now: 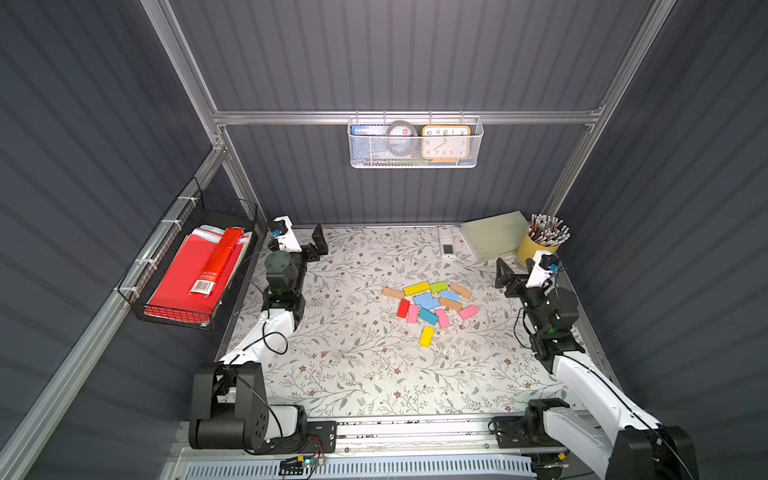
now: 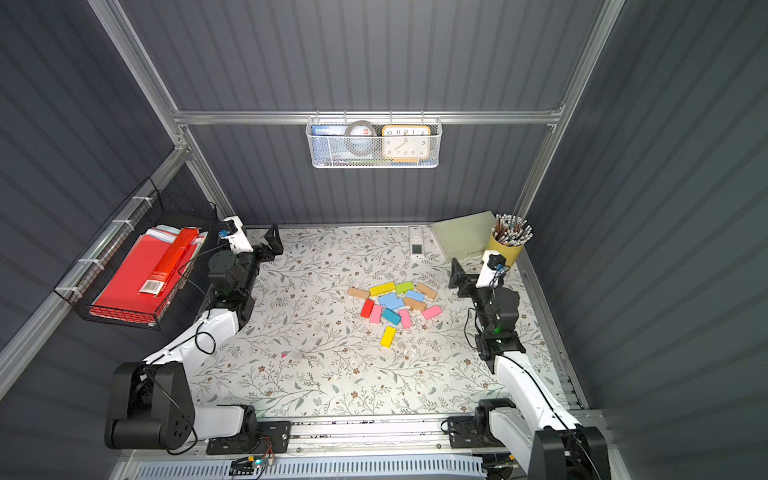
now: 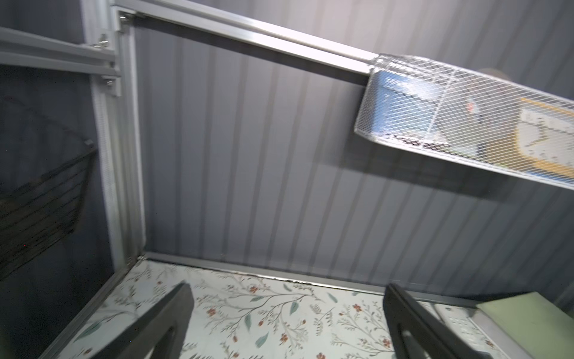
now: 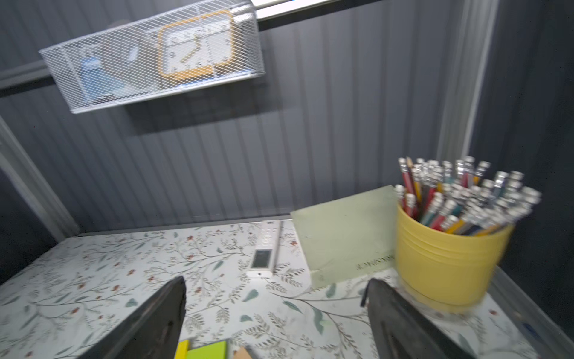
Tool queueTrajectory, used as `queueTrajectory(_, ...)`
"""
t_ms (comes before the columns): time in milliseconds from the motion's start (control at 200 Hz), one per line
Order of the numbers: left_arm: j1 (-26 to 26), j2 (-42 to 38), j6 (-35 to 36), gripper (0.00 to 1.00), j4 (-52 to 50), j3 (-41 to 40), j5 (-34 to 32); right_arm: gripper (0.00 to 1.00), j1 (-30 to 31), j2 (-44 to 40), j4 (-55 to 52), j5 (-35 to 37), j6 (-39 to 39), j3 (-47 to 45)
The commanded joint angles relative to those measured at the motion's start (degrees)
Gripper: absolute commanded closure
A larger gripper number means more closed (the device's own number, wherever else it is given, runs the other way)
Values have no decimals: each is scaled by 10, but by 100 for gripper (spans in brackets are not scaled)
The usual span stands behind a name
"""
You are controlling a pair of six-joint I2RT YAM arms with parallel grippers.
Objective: Assemble the number 8 with building blocks
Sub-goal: Move the building block to the center of the board.
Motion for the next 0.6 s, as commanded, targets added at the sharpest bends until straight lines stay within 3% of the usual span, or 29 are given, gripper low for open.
queueTrajectory(0, -23, 27, 26, 1, -160, 69, 92, 4, 44, 21, -150, -42, 3, 74)
queueTrajectory(100, -62, 66, 55, 1, -255, 152, 63, 4, 81, 47, -221, -50, -8, 134)
queueTrajectory(240, -102, 102, 54, 1, -279, 191, 64, 4, 143, 89, -279, -79, -59, 188)
queueTrajectory(445, -102, 100, 10, 1, -324, 188, 44, 8, 224, 225, -373, -105, -102, 302)
queueTrajectory(595, -105, 98, 76, 1, -320, 171, 75, 8, 240, 295, -420, -115, -85, 380)
